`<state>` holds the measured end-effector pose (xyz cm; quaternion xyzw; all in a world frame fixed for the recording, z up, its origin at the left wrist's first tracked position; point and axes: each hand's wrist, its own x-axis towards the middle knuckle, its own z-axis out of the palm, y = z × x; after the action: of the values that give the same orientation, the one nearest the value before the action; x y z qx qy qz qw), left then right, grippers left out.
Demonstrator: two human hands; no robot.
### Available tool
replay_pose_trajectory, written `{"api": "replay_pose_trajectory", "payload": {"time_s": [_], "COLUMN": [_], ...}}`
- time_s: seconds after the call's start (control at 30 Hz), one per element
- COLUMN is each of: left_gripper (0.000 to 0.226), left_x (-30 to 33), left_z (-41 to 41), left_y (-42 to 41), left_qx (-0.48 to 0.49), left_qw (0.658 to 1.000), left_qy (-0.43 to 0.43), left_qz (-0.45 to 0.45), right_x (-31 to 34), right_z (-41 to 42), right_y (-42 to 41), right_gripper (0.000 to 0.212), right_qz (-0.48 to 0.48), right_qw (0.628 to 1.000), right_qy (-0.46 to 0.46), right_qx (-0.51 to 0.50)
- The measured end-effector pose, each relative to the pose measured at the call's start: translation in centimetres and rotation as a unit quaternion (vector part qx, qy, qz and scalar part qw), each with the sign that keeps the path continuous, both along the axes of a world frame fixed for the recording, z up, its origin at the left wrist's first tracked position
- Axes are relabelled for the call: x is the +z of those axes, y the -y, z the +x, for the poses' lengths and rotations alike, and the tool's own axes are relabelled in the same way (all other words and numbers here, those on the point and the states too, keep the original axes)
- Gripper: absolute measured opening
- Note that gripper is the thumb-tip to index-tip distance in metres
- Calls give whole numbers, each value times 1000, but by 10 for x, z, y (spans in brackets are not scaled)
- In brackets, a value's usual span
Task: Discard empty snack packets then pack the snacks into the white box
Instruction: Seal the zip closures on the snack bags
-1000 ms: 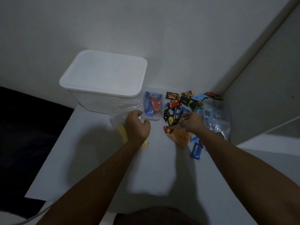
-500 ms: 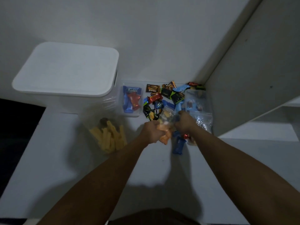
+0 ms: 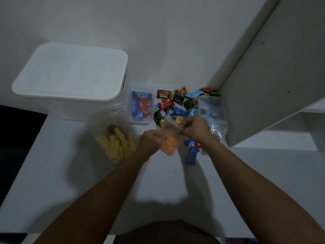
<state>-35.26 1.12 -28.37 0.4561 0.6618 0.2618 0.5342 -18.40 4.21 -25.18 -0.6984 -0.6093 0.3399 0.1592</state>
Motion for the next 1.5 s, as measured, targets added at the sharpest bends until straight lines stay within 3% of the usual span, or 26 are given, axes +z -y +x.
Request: {"api": "replay_pose_trajectory", "payload": {"time_s": [0.07,0.17,0.3,0.4,0.53,0.67,0.8,1.03,1.13,1.3,1.5], "left_gripper": [15,26,26,8,15,21,17,6,7,15,12], "left_x": [3,11,22,26,28,31,37,47,54,59,64], "left_z": [-7,-10,-13,-19,-24,-31,-37,-42,-41,-40,-39], "left_y": [3,5,9,11,13,13,13,12,11,11,11], "left_qx": [51,111,114,100,76,75,84,123,135,109,105], "left_qw": [998,991,989,989,993,993,991,991,988,992,985], "left_qy": [24,70,79,92,79,90,105,52,67,44,-22], "left_qz": [15,-40,-58,-64,-40,-20,-10,31,28,44,135], "right_x": [4,6,4,4,3,4,6,24,29,27,37], "right_z": [-7,-19,-29,-33,-36,-42,-46,-54,-57,-57,-56], "right_y": [12,27,42,46,48,49,46,44,44,40,35], "right_gripper": [12,17,2,9,3,20,11,14,16,11,16], "right_qz": [8,-11,-9,13,62,101,133,158,182,267,265], "right_qw": [1000,996,993,993,994,993,989,984,981,964,963], "right_qy": [-13,-57,-95,-111,-84,-59,-71,-75,-53,-18,-56], "right_qx": [25,64,70,42,45,25,-4,35,51,-15,12]}}
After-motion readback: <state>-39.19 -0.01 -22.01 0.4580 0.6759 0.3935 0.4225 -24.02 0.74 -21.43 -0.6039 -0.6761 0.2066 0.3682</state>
